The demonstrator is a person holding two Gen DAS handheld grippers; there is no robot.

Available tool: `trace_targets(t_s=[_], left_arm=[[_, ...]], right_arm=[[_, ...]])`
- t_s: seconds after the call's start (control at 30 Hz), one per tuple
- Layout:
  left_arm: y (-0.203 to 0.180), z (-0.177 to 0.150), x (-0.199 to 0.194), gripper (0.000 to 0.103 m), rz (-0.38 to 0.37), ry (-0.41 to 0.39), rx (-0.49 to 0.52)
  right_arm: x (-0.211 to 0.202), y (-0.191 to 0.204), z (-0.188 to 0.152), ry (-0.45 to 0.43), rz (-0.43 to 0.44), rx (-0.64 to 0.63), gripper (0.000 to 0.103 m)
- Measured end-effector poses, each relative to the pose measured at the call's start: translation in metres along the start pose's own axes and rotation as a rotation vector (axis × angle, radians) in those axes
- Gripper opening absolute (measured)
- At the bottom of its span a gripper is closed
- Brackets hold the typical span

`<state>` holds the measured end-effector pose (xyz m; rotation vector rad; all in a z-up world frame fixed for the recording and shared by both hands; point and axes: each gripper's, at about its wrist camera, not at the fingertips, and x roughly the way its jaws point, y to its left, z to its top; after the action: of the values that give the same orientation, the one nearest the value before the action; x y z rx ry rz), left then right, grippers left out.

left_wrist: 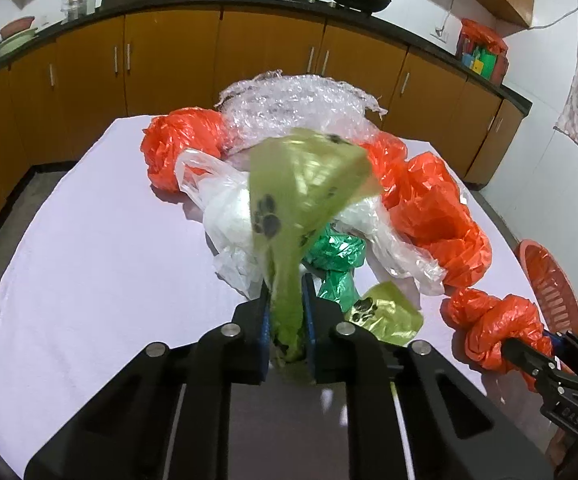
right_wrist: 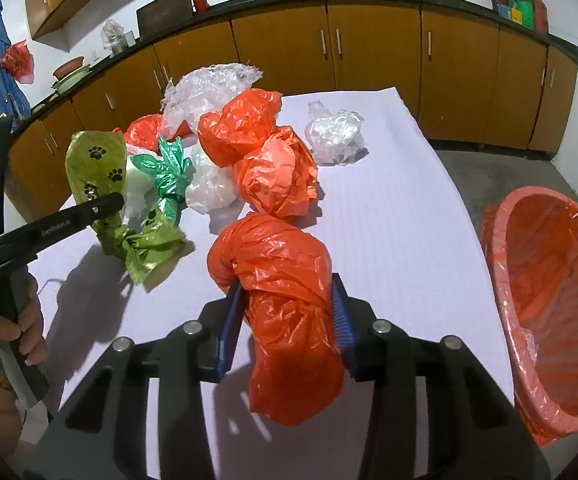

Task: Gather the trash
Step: 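Carry the green paw-print bag with the left tool while the right tool carries the orange bag over the wastebasket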

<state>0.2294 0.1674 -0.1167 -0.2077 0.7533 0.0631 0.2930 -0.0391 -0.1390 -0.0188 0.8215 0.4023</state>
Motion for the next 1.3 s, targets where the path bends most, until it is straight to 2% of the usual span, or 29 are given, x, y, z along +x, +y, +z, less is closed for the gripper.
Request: trace_targets(t_s=[0.27, 0.53, 0.9, 1.3], left_arm=[[0.005, 0.003, -0.013, 0.013, -0.012, -0.019, -0.022], [-0.018, 0.010, -0.035, 0.013, -0.071, -0.061, 0.000], [-0.085, 0.016, -0.053, 0.013, -0.201, -0.090, 0.073], [-0.172, 0.016, -0.045, 0.013, -0.350, -0.076, 0.181]], right_arm=[[-0.010, -0.007, 0.000, -0.020, -0.009, 0.017, 0.041], [-0.031, -0.022, 0.000, -0.065, -0.035, 0.046, 0.041], [-0.069, -0.063, -0.005, -0.142, -0.132, 0.118, 0.041], [-0.116, -0.148, -0.021, -0.217, -0.302, 0.255, 0.041]])
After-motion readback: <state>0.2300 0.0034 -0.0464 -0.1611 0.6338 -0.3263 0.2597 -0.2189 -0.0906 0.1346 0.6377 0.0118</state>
